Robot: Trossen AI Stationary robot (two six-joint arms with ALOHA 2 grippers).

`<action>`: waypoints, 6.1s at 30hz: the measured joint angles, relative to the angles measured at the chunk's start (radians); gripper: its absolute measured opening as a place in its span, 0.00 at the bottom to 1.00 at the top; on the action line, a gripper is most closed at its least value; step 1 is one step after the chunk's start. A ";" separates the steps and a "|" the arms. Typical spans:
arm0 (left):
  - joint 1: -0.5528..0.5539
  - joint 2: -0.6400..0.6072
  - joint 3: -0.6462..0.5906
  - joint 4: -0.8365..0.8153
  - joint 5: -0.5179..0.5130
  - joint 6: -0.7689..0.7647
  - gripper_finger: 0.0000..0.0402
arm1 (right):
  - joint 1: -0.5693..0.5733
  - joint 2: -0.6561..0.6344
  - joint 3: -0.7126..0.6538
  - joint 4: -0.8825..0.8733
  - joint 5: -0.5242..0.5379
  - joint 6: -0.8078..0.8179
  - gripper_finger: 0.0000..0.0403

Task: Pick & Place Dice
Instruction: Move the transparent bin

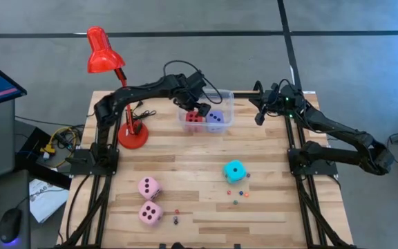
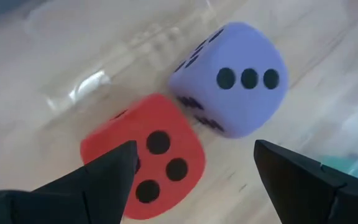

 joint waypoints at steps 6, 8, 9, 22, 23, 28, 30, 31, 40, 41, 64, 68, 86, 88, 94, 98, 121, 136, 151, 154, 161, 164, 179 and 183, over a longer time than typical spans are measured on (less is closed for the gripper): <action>0.003 -0.077 0.002 0.047 -0.028 0.072 0.78 | 0.002 0.000 0.000 0.000 0.000 0.000 0.00; -0.001 -0.102 0.002 0.068 -0.055 0.091 0.78 | 0.003 0.000 0.000 0.000 0.000 0.000 0.00; -0.005 -0.117 0.002 0.079 -0.075 0.098 0.78 | 0.002 0.000 0.000 0.000 0.000 0.000 0.00; -0.149 -0.388 -0.289 0.344 -0.176 0.171 0.78 | 0.002 0.000 0.000 0.000 0.000 0.000 0.00; -0.164 -0.418 -0.334 0.375 -0.185 0.171 0.78 | 0.002 0.000 0.000 0.000 0.000 0.000 0.00; -0.238 -0.571 -0.573 0.596 -0.309 0.227 0.78 | 0.003 0.000 0.000 0.000 0.000 0.000 0.00; -0.264 -0.633 -0.681 0.700 -0.358 0.284 0.78 | 0.004 0.000 0.000 0.001 0.000 0.000 0.00; -0.272 -0.665 -0.734 0.745 -0.371 0.307 0.78 | 0.006 0.000 0.000 0.001 0.000 0.000 0.00; -0.275 -0.966 -1.145 1.082 -0.385 0.431 0.78 | 0.017 0.000 0.000 0.040 0.000 0.001 0.00; -0.275 -0.996 -1.179 1.116 -0.386 0.431 0.78 | 0.019 0.000 0.000 0.042 -0.002 0.005 0.00; -0.275 -1.369 -1.408 1.146 -0.341 0.542 0.78 | 0.337 0.208 0.137 0.207 0.001 0.106 0.00; -0.275 -1.375 -1.408 1.147 -0.341 0.563 0.78 | 0.371 0.318 0.260 0.091 0.001 0.086 0.00; -0.190 -1.374 -1.408 1.088 -0.261 0.554 0.78 | 0.438 0.607 0.591 -0.240 0.005 -0.104 0.35; -0.191 -1.374 -1.408 1.089 -0.261 0.553 0.78 | 0.445 0.628 0.594 -0.236 0.006 -0.093 0.42; -0.191 -1.373 -1.408 1.086 -0.261 0.553 0.78 | 0.455 0.682 0.592 -0.218 0.052 -0.088 0.60; -0.191 -1.373 -1.408 1.082 -0.261 0.551 0.78 | 0.455 0.717 0.592 -0.217 0.054 -0.086 0.63; -0.191 -1.373 -1.408 1.078 -0.261 0.554 0.78 | 0.446 0.743 0.592 -0.288 0.079 -0.086 0.48; -0.191 -1.372 -1.408 1.070 -0.261 0.553 0.78 | 0.447 0.743 0.592 -0.318 0.080 -0.078 0.08; -0.191 -1.372 -1.407 1.070 -0.260 0.551 0.78 | 0.542 0.729 0.592 -0.331 0.086 -0.048 0.07; -0.191 -1.372 -1.407 1.070 -0.260 0.551 0.78 | 0.579 0.729 0.592 -0.338 0.086 -0.008 0.09; -0.191 -1.372 -1.407 1.070 -0.260 0.551 0.78 | 0.669 0.729 0.592 -0.344 0.086 0.075 0.08; -0.191 -1.372 -1.407 1.070 -0.261 0.551 0.78 | 0.697 0.729 0.592 -0.343 0.086 0.118 0.07; -0.191 -1.372 -1.407 1.070 -0.260 0.551 0.78 | 0.748 0.730 0.606 -0.300 0.133 0.315 0.08; -0.191 -1.372 -1.407 1.058 -0.260 0.551 0.78 | 0.748 0.731 0.607 -0.300 0.130 0.320 0.14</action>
